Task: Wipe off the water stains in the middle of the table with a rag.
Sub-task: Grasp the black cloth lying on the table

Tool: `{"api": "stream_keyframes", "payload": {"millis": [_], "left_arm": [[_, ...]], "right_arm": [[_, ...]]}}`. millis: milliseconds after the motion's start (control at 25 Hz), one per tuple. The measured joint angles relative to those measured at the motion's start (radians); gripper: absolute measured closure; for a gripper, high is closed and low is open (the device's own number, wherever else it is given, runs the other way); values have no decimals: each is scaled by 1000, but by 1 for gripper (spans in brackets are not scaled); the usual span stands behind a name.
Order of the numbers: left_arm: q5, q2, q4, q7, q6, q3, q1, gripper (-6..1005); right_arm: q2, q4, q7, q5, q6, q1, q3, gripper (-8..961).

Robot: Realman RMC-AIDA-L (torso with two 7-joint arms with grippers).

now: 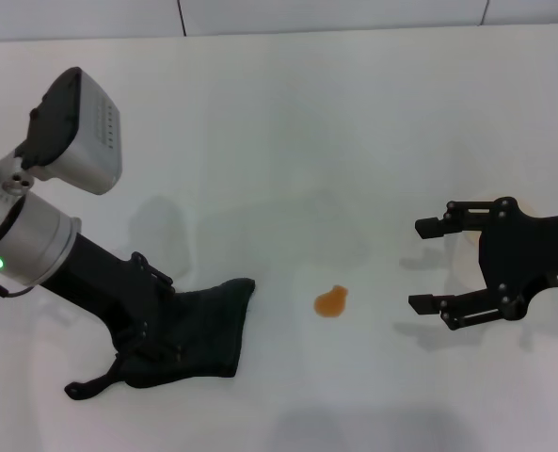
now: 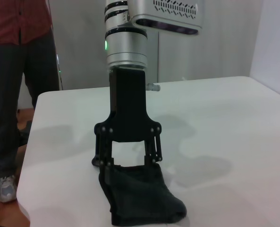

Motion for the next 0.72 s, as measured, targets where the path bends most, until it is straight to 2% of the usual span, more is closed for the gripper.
{"api": "stream_keyframes", "payload": {"millis": [160,360,720], "left_arm": [[-1,0,-28,-3,-17,2,-9,364],[-1,0,-40,-13,-34,32,-9,454],[13,7,-32,-31,-33,32,-19,453]], "right_arm": [[0,1,1,1,0,0,0,112],[0,3,0,10,0,-3,0,112],[0,-2,0,11,1,-14,0,112]]}}
